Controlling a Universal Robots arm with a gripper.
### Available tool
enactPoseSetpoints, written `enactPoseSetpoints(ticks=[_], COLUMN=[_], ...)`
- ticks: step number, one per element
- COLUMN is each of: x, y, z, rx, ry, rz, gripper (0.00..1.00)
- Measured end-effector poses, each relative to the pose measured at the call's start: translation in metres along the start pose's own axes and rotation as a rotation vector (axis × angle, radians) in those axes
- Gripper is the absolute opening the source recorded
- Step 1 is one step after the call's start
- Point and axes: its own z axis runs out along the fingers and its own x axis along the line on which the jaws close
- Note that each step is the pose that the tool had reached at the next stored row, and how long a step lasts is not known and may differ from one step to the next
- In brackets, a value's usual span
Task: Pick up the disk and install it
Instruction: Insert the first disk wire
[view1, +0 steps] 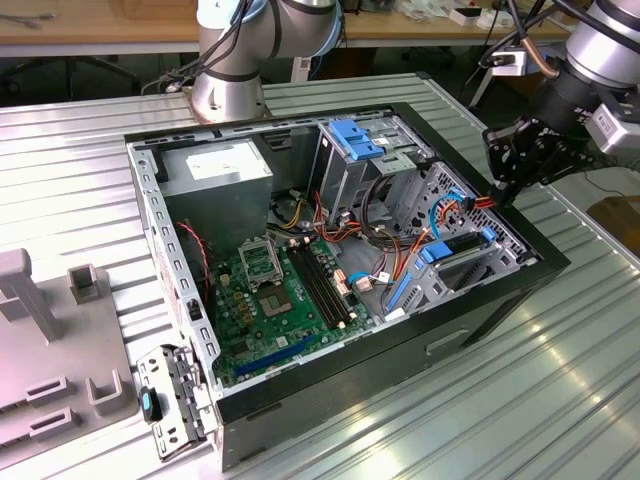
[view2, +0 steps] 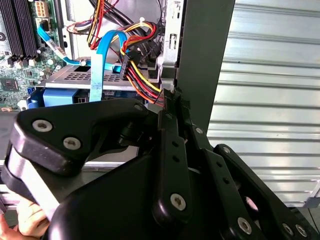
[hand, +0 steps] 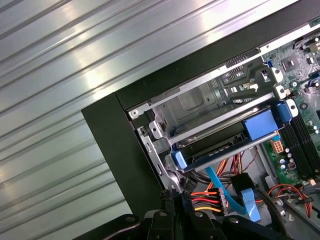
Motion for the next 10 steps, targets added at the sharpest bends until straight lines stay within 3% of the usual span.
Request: enactPoseSetpoints(ticks=[10], x=[-0.0016], y=[0.0009], z=[-0.0001], rx=[-0.0002], ry=[0.0002], rz=[0.003], gripper=[0.17])
